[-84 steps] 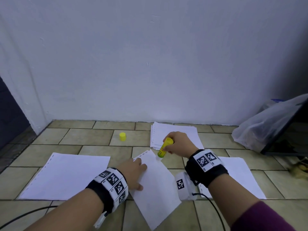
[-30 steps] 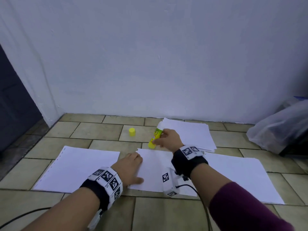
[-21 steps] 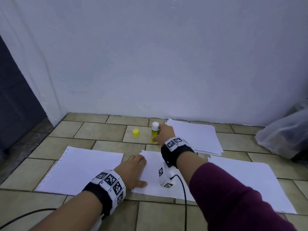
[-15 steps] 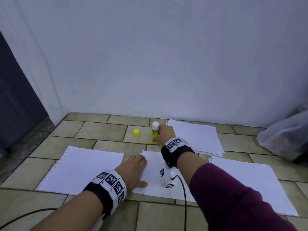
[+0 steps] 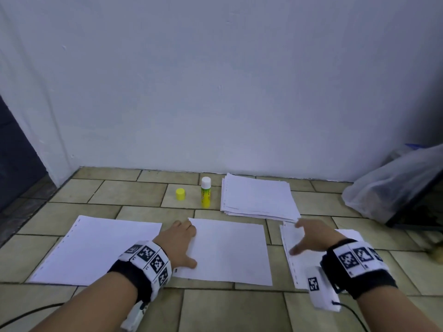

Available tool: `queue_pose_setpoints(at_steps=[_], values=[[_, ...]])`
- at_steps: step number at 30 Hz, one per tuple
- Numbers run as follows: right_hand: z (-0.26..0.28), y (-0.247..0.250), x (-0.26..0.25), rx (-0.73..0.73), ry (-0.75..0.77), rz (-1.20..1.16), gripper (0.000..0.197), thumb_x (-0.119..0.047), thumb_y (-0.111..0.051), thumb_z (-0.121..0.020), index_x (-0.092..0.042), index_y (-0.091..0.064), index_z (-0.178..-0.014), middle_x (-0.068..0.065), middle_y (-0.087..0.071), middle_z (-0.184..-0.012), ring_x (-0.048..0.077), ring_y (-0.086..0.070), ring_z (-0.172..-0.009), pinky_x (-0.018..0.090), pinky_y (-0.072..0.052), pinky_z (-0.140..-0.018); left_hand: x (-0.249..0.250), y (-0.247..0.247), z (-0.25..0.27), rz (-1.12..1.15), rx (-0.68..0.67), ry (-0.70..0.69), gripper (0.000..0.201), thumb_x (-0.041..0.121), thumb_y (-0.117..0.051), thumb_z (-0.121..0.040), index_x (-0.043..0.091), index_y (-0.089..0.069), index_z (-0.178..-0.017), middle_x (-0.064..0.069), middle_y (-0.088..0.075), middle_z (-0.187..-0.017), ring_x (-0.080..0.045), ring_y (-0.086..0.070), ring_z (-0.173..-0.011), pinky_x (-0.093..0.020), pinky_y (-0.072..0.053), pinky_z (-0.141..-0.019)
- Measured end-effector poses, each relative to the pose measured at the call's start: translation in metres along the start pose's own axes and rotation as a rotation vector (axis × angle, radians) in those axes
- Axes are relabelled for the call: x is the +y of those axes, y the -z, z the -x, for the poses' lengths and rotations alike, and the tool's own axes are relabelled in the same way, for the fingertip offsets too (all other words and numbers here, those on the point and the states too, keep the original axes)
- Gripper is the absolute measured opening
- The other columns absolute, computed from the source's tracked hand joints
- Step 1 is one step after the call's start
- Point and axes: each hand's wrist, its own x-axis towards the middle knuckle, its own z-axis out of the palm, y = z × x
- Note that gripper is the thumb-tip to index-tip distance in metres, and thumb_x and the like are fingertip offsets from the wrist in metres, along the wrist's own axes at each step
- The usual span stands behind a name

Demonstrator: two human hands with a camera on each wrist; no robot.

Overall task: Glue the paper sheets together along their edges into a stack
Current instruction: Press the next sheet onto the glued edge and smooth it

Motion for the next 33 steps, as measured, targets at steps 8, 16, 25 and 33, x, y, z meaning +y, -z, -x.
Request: queue_pose_setpoints(at_steps=[8, 16, 25, 33], values=[[0.017, -0.032, 0.028, 0.004, -0.067, -0.057, 0.082, -0.033, -0.086, -0.065, -0.015, -0.037, -0.128, 0.001, -0.053, -0.124, 0.015, -0.05, -0.108, 0.022, -0.037, -0.08, -0.006, -0.005, 0.007, -0.006, -0.015, -0.074, 0.076, 0.047, -0.061, -0.088, 0.016, -0.025, -0.147, 0.003, -0.025, -0.147, -0.013, -0.026, -0.135, -0.027, -0.033, -0.105], [0.029, -0.017, 0.029, 0.283, -0.06, -0.022, 0.023, -0.011, -0.047, -0.092, -0.02, -0.038, -0.072, -0.009, -0.044, -0.067, 0.019, -0.052, -0.078, 0.013, -0.025, -0.05, -0.007, -0.011, 0.008, 0.038, -0.001, -0.074, 0.084, 0.045, -0.071, -0.08, 0.02, -0.027, -0.147, 0.004, -0.016, -0.147, -0.012, -0.023, -0.136, -0.026, -0.036, -0.106], [0.065, -0.016, -0.089, 0.338, 0.226, -0.001, 0.028, -0.018, -0.046, -0.091, -0.01, -0.052, -0.117, 0.011, -0.059, -0.116, 0.028, -0.056, -0.108, 0.029, -0.041, -0.079, -0.006, -0.011, 0.01, 0.032, -0.015, -0.084, 0.081, 0.045, -0.064, -0.087, 0.022, -0.02, -0.152, 0.004, -0.017, -0.154, -0.014, -0.02, -0.141, -0.029, -0.029, -0.113], [0.032, -0.063, -0.156, 0.046, 0.376, 0.004, 0.042, -0.032, -0.056, -0.092, -0.007, -0.05, -0.126, 0.013, -0.055, -0.125, 0.028, -0.052, -0.114, 0.035, -0.045, -0.093, -0.006, -0.018, 0.011, 0.028, 0.044, -0.077, 0.077, 0.044, -0.065, -0.085, 0.018, -0.027, -0.146, 0.001, -0.029, -0.151, -0.017, -0.027, -0.136, -0.035, -0.031, -0.111]])
